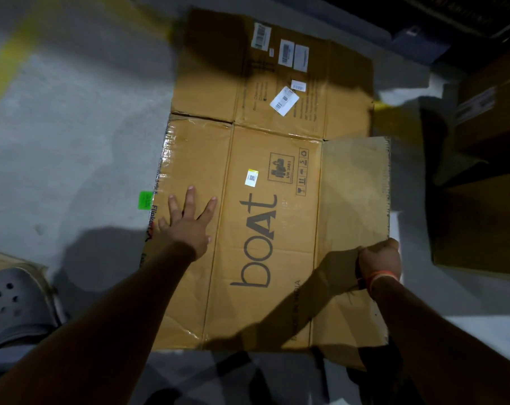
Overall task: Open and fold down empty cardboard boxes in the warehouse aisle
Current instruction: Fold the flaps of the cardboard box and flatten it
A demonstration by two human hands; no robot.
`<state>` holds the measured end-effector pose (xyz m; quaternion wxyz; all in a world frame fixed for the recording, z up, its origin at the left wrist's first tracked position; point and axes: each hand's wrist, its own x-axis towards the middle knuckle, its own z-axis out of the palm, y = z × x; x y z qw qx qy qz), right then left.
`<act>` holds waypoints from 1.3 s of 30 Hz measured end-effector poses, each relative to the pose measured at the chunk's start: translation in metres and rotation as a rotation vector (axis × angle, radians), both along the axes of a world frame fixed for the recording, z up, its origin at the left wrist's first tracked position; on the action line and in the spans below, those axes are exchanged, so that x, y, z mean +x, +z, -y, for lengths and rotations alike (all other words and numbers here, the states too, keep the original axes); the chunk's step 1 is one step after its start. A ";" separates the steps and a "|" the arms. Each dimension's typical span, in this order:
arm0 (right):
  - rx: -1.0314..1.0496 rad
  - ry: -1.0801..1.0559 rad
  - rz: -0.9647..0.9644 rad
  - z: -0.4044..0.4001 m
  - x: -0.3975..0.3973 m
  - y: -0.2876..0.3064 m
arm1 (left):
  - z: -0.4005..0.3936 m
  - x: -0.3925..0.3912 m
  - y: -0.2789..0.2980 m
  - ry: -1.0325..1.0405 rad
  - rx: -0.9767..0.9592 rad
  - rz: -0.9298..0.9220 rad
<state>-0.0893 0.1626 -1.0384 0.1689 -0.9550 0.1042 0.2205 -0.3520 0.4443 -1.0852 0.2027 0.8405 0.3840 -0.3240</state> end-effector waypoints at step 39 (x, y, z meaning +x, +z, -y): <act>-0.107 0.000 0.075 -0.022 -0.013 0.021 | -0.002 -0.040 0.034 0.817 0.318 0.502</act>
